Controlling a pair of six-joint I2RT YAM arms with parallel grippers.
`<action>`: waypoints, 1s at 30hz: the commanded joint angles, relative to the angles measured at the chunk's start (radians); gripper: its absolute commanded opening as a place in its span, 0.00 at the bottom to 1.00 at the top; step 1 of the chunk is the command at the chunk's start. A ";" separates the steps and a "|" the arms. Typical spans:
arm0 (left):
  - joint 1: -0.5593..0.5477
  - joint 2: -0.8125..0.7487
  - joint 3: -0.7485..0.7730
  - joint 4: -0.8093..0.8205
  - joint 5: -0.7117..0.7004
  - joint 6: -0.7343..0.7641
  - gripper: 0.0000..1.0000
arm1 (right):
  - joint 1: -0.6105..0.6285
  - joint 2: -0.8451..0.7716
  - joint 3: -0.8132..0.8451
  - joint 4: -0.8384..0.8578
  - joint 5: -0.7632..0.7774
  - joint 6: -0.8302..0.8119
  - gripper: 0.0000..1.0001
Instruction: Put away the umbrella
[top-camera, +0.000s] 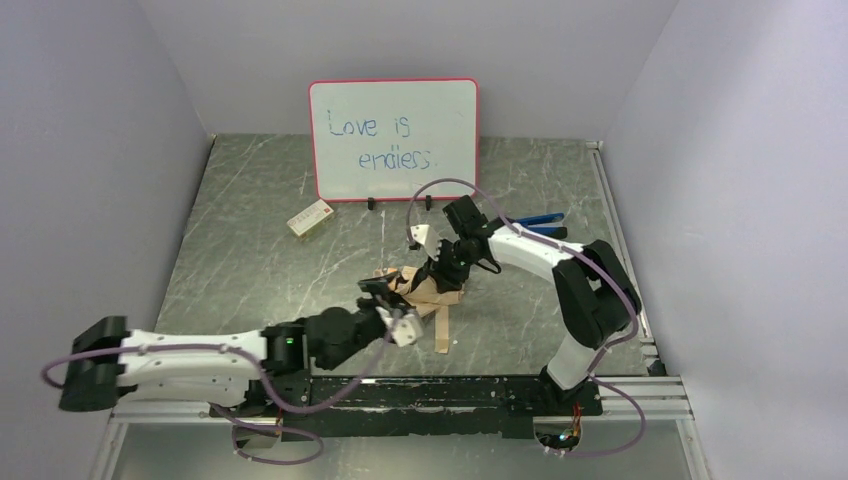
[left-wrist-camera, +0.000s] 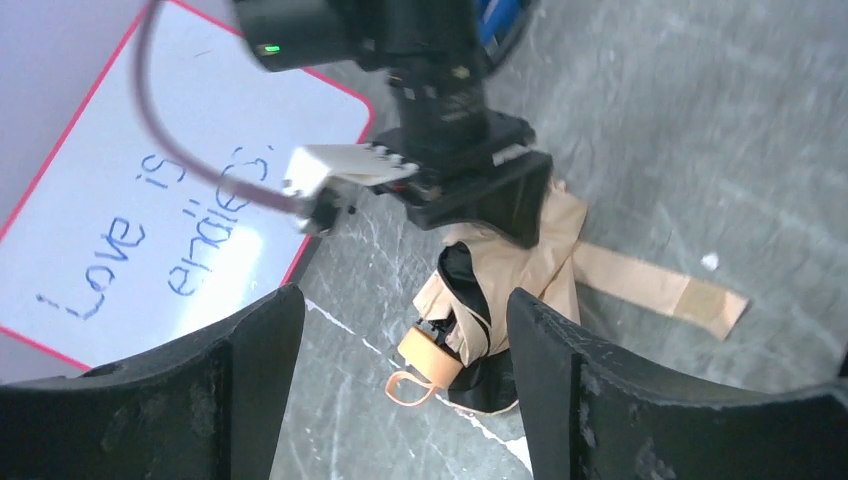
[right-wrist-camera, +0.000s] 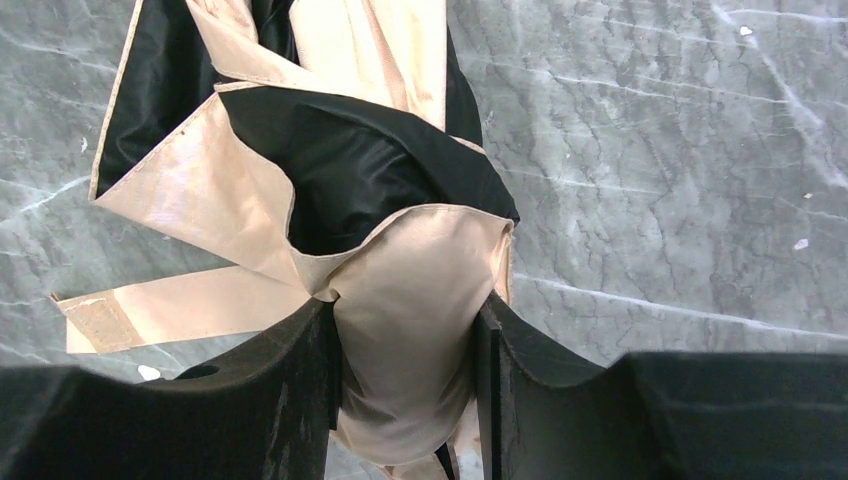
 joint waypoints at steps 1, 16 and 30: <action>0.026 -0.216 -0.043 -0.148 0.014 -0.203 0.77 | 0.003 0.015 -0.131 0.128 0.276 -0.053 0.22; 0.523 -0.076 0.078 -0.127 0.416 -0.271 0.80 | 0.137 -0.289 -0.551 0.513 0.409 -0.157 0.22; 0.658 0.158 0.246 -0.217 0.907 -0.186 0.88 | 0.350 -0.379 -0.726 0.645 0.648 -0.165 0.22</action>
